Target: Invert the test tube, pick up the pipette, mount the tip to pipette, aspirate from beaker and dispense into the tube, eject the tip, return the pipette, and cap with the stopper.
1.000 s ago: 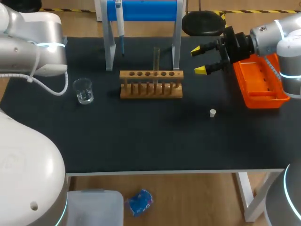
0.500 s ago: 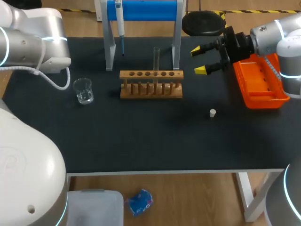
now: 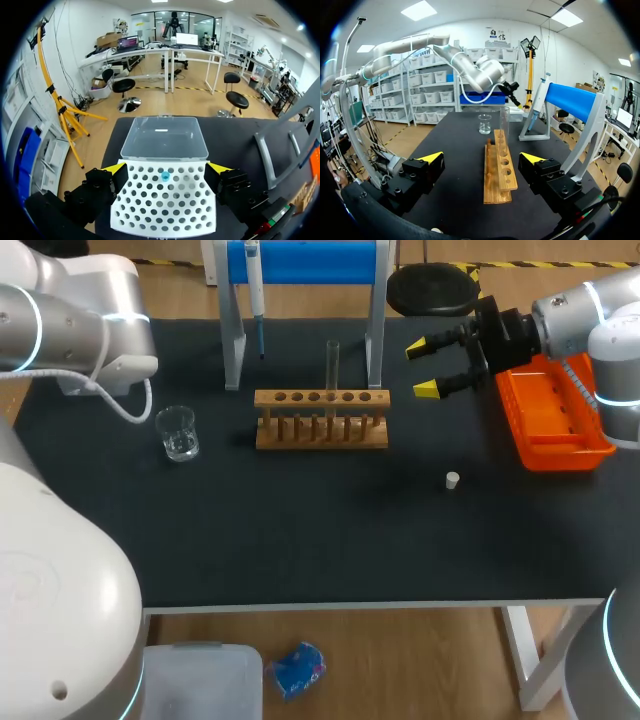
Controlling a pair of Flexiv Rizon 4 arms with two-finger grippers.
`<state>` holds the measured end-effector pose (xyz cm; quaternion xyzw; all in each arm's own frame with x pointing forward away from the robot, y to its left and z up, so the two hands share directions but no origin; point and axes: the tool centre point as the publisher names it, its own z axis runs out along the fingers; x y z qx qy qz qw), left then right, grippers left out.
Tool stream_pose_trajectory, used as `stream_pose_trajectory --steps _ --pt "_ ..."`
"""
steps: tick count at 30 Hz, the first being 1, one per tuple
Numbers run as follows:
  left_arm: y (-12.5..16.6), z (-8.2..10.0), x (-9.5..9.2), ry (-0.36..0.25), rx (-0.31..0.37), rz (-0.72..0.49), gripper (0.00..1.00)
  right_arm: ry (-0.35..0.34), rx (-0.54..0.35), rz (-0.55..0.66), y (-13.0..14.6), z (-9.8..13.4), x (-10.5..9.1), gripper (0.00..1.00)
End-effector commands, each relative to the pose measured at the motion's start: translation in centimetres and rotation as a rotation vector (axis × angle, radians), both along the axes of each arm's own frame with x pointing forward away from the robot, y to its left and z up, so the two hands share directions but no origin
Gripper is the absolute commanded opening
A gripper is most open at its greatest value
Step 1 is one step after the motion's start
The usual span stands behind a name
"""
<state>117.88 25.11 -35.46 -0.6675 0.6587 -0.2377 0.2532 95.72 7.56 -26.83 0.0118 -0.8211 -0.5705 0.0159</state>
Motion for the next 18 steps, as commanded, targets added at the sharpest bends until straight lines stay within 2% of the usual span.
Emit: stream_pose_trajectory --steps 1,7,8,9,12,15,18 --pt "0.32 -0.26 1.13 0.022 -0.002 0.004 1.00 -0.001 0.000 0.002 -0.06 -0.03 0.01 1.00" --pt "0.51 -0.14 1.45 0.016 -0.003 0.012 1.00 -0.001 0.000 0.002 -0.06 -0.03 0.01 1.00" --pt "0.52 -0.14 1.47 0.015 -0.004 0.014 0.94 -0.001 0.000 0.002 -0.06 -0.03 0.01 1.00" --pt "0.53 -0.14 1.48 0.015 -0.004 0.015 0.78 -0.001 0.000 0.002 -0.06 -0.03 0.01 1.00" --pt "0.58 -0.17 1.52 0.014 -0.006 0.017 0.64 -0.001 0.000 0.002 -0.06 -0.03 0.01 1.00" --pt "0.62 -0.20 1.52 0.015 -0.006 0.019 0.57 -0.001 0.000 0.002 -0.06 -0.03 0.01 1.00" --pt "0.64 -0.25 1.44 0.017 -0.003 0.018 0.56 -0.001 0.000 0.002 -0.06 -0.03 0.01 1.00"
